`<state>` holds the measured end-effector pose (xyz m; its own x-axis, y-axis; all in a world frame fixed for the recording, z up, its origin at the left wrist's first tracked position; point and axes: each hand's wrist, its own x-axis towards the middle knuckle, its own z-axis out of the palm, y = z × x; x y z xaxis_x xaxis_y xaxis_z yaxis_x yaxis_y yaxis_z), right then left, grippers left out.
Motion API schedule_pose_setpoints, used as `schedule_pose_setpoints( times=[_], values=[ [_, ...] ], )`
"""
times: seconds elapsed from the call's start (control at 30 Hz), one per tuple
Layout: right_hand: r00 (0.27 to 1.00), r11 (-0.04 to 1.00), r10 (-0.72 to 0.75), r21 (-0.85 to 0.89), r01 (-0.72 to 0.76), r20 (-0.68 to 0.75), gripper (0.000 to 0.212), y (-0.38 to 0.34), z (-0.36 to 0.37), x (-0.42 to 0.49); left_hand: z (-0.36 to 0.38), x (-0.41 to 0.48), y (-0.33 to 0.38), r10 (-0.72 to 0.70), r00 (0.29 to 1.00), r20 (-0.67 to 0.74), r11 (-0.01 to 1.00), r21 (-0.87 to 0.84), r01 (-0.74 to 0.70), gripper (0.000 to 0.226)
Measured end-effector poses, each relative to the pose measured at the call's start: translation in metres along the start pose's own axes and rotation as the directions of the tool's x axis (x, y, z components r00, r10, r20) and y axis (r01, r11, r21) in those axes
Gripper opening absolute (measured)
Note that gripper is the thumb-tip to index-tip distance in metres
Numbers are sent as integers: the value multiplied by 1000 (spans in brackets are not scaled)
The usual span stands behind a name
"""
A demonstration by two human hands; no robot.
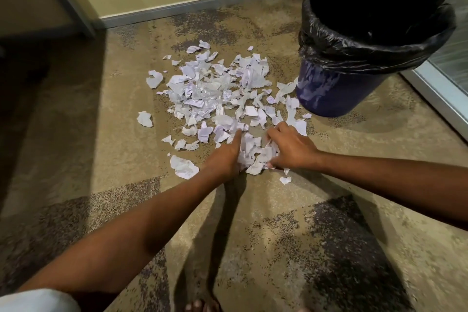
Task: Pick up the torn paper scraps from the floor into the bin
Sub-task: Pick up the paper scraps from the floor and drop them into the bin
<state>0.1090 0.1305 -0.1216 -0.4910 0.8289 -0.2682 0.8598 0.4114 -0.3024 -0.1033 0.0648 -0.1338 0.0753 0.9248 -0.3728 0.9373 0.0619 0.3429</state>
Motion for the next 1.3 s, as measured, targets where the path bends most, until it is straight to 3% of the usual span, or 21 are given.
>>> schedule_pose_setpoints(
  times=[0.1,0.17,0.27,0.43,0.53,0.63,0.73,1.1,1.3],
  values=[
    [991,999,51,-11,-50,121,126,-5,4,3,-1,10,1,3,999,47,1000,1,-3,114],
    [984,999,49,2,-51,173,136,-9,10,4,-3,16,2,-7,997,75,1000,-2,8,111],
    [987,999,44,26,-48,155,123,-16,20,4,-5,22,5,-10,997,76,1000,-13,11,90],
    [999,992,-2,123,-3,43,69,-24,33,6,-4,26,7,7,1000,4,997,-80,-7,51],
    [1000,970,-1,244,-1,10,45,-24,32,7,-4,26,5,-14,1000,-16,986,-168,11,40],
    [999,942,19,336,-10,-25,34,-25,25,7,-8,23,4,-70,998,6,950,-303,68,34],
    [998,910,65,412,-52,-17,28,-29,13,4,-15,21,7,-62,998,-14,931,-361,53,31],
    [988,783,146,617,-81,-56,38,-24,-55,-1,-70,11,38,7,993,-116,809,-583,-74,22],
    [965,699,134,712,68,-224,32,-26,-122,-15,-127,11,65,85,964,-252,726,-647,-233,29]
  ],
)
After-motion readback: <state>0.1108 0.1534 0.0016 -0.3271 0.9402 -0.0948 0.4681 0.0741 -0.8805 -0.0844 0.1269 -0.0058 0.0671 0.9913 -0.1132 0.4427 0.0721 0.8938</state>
